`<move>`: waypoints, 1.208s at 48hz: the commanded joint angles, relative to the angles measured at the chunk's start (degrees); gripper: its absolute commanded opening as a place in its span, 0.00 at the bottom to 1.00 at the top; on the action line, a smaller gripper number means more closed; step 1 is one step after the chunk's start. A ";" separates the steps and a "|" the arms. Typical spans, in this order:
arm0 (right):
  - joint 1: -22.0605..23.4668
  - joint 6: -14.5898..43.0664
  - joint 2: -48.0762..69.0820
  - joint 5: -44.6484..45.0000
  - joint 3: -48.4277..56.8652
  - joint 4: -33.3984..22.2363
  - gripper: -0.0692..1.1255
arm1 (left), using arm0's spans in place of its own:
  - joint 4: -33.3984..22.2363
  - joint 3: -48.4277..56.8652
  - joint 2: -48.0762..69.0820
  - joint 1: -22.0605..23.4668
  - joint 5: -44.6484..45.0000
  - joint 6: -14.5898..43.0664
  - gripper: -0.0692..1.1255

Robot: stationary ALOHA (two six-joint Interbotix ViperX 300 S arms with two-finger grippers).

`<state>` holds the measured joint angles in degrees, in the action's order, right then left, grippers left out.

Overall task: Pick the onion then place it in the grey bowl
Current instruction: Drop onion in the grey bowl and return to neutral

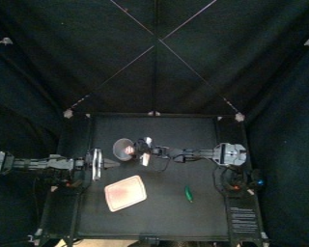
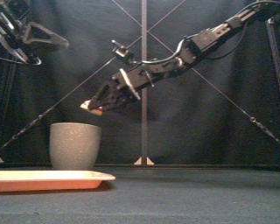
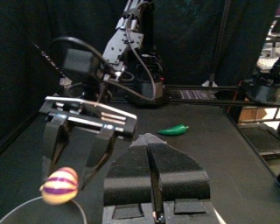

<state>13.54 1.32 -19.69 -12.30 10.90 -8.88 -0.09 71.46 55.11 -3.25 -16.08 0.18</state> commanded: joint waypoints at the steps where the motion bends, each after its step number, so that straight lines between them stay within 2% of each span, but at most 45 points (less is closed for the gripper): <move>1: 0.26 -0.09 -1.76 0.70 -5.63 0.18 0.77 | 0.18 -0.88 -0.09 -0.18 -0.70 0.09 0.10; 12: 0.26 -0.09 -3.96 3.87 -8.00 0.26 0.87 | 0.18 -0.79 0.09 -0.18 -0.62 0.09 0.10; 26: -0.35 -0.09 -0.35 4.04 -5.45 0.09 0.88 | 0.18 -0.79 0.09 -0.18 -0.62 0.09 0.10; 41: -3.08 0.00 11.51 -3.08 9.14 0.79 0.88 | 0.18 -0.79 0.09 -0.18 -0.62 0.18 0.10; 58: -8.88 -0.09 21.62 -7.73 22.06 3.08 0.88 | 0.62 -0.70 0.18 -1.05 -0.35 0.26 0.10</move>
<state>5.63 1.14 -2.29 -19.16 31.99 -5.98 0.26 71.46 55.37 -3.78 -16.17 0.35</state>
